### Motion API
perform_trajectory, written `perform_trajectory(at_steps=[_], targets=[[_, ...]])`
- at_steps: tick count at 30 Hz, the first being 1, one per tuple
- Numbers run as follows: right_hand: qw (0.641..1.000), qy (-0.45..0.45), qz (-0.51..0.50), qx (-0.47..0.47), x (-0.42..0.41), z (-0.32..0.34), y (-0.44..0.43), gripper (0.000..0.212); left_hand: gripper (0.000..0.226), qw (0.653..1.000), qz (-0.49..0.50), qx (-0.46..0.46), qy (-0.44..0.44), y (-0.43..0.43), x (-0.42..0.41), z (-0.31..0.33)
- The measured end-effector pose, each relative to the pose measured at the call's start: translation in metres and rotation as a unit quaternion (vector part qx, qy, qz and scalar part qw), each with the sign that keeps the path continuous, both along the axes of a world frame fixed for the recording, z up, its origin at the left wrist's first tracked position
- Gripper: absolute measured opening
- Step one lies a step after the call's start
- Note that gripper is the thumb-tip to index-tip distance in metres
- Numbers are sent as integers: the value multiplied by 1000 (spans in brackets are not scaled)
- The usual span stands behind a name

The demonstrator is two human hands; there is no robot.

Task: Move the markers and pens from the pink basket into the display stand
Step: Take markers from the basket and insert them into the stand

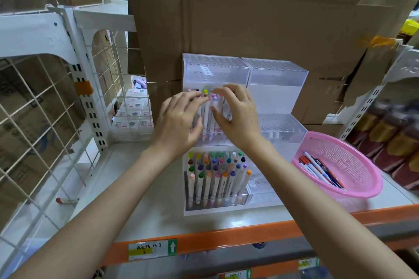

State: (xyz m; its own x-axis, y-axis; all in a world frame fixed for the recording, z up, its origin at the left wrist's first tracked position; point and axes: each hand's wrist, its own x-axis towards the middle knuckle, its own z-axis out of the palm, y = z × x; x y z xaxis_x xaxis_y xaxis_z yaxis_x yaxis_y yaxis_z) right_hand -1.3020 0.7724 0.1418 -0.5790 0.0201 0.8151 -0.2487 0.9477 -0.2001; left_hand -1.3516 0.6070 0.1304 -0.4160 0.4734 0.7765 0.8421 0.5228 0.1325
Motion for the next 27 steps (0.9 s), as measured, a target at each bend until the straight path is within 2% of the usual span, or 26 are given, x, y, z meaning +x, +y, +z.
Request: perform_trajectory(at_steps=[11, 17, 22, 27], targets=[[1000, -3, 19, -9, 1, 2, 2, 19, 46, 999, 28, -13, -8, 8, 7, 3], [999, -14, 36, -19, 8, 2, 16, 31, 43, 995, 90, 18, -34, 23, 21, 15], [998, -50, 32, -20, 31, -1, 48, 42, 47, 993, 115, -23, -27, 60, 44, 26], [995, -101, -21, 7, 65, -7, 101, 53, 53, 992, 102, -71, -37, 114, 73, 23]])
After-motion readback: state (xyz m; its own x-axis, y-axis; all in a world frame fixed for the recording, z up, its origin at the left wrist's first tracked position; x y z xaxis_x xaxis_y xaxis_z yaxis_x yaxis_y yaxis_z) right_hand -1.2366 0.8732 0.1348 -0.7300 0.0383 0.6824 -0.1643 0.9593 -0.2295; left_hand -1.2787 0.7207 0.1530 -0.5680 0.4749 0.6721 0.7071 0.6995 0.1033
